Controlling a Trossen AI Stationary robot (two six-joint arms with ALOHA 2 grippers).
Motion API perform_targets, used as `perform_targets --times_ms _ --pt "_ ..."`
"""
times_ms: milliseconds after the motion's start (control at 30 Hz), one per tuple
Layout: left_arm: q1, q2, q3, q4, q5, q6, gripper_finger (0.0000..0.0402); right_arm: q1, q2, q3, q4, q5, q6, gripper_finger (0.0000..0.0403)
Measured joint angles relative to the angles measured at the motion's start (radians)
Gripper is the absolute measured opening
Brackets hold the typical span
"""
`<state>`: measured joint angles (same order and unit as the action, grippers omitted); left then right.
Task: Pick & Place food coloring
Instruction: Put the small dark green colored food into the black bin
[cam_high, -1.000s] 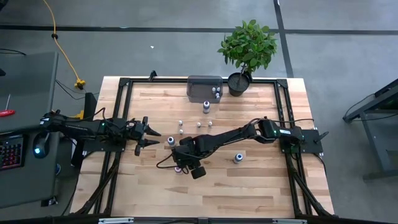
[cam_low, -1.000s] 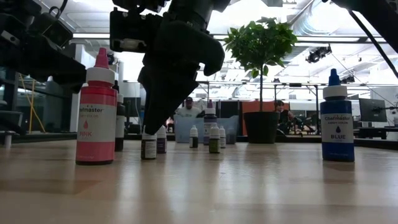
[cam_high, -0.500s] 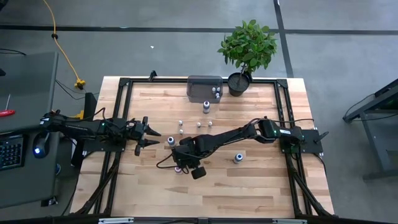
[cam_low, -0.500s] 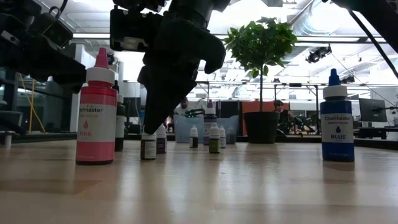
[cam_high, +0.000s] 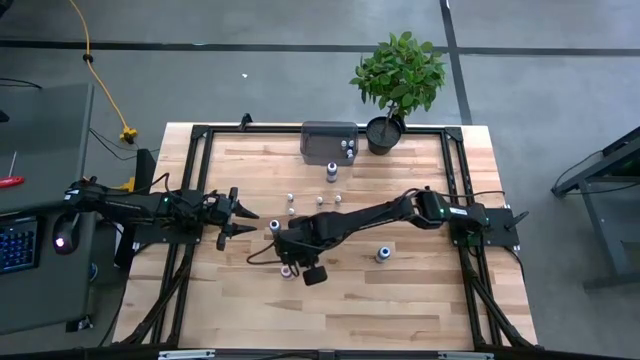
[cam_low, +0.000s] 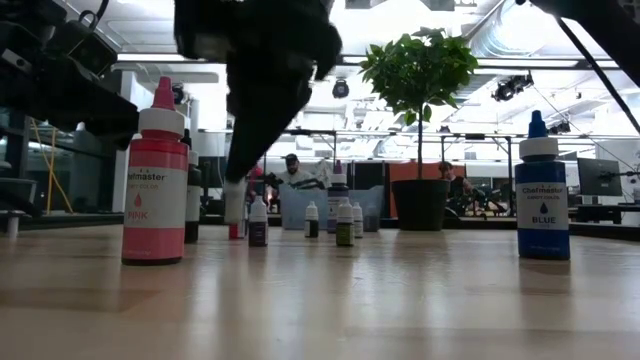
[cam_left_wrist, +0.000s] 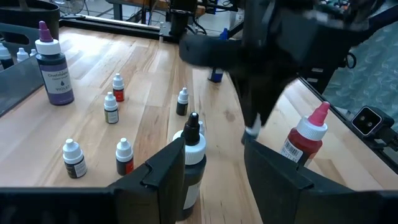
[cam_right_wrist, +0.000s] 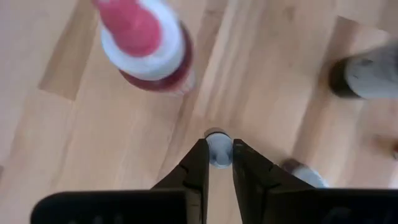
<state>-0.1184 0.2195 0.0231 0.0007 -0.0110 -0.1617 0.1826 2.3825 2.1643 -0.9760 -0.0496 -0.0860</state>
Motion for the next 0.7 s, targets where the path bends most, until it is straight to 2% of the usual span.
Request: perform_targets --times_ms 233,400,700 --pt "0.0 0.0 0.0 0.0 0.0 0.0 0.0163 -0.026 -0.008 0.194 -0.239 0.055 0.06 0.004" --pt "0.0 0.0 0.0 0.0 0.0 0.0 0.0163 -0.038 -0.127 0.112 -0.237 0.077 0.112 0.0041" --pt "0.0 0.0 0.0 0.0 0.0 0.0 0.0163 -0.11 -0.254 0.108 -0.328 0.214 0.176 0.004"
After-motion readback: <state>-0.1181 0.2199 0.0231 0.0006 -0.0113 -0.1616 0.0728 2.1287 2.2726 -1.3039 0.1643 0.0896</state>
